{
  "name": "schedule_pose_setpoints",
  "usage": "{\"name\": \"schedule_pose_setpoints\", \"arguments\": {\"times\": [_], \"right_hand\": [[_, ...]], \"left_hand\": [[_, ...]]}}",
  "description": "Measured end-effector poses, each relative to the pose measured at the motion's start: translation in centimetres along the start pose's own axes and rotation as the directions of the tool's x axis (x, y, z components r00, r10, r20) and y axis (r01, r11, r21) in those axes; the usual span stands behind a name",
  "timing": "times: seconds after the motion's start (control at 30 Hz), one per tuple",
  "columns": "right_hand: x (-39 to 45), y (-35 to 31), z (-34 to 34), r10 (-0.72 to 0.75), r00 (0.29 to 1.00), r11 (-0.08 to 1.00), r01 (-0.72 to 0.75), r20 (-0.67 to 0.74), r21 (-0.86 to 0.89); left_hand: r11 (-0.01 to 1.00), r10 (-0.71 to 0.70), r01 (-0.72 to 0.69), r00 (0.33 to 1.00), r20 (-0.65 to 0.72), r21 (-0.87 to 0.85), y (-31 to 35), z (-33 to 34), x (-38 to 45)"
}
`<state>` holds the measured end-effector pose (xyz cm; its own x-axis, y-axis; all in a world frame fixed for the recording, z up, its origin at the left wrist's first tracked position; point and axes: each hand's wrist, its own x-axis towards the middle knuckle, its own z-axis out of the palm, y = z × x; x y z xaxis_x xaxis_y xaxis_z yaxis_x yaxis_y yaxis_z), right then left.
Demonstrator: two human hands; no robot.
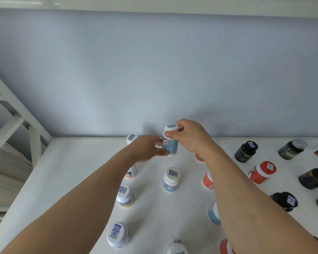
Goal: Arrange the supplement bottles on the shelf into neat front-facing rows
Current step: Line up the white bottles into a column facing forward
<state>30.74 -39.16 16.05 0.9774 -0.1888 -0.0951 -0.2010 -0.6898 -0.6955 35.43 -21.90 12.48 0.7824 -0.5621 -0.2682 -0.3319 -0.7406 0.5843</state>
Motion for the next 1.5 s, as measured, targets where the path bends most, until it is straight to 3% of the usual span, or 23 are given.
{"name": "schedule_pose_setpoints", "arguments": {"times": [0.3,0.4,0.5,0.63,1.03,1.2,1.5], "right_hand": [[0.0,0.4,0.4,0.009,1.000,1.000,-0.009,-0.004,0.030],[0.1,1.0,0.9,0.012,0.999,0.999,-0.013,0.030,0.036],[0.3,2.0,1.8,0.025,0.998,0.998,-0.028,0.059,0.050],[0.7,3.4,3.5,0.055,0.993,0.996,-0.062,0.106,0.063],[0.9,4.3,4.6,0.060,0.982,0.998,-0.060,0.176,-0.005],[-0.4,2.9,2.6,-0.041,0.990,0.984,0.064,0.137,-0.169],[-6.1,0.4,-0.8,-0.163,0.973,0.861,0.221,0.162,-0.459]], "left_hand": [[1.000,0.020,-0.020,1.000,0.007,0.021,-0.1,0.1,0.2],[0.968,0.008,-0.004,1.000,-0.016,0.252,-0.2,0.6,0.5],[0.848,0.059,-0.033,0.998,-0.031,0.529,-0.3,1.2,0.7],[0.732,0.125,-0.086,0.992,-0.010,0.676,-0.7,2.0,1.0],[0.732,0.119,-0.070,0.993,-0.026,0.677,-1.1,3.1,0.3],[0.705,0.118,-0.011,0.988,-0.102,0.710,0.1,1.9,-1.4],[0.694,0.235,-0.011,0.949,-0.212,0.720,3.3,1.8,-6.3]]}}
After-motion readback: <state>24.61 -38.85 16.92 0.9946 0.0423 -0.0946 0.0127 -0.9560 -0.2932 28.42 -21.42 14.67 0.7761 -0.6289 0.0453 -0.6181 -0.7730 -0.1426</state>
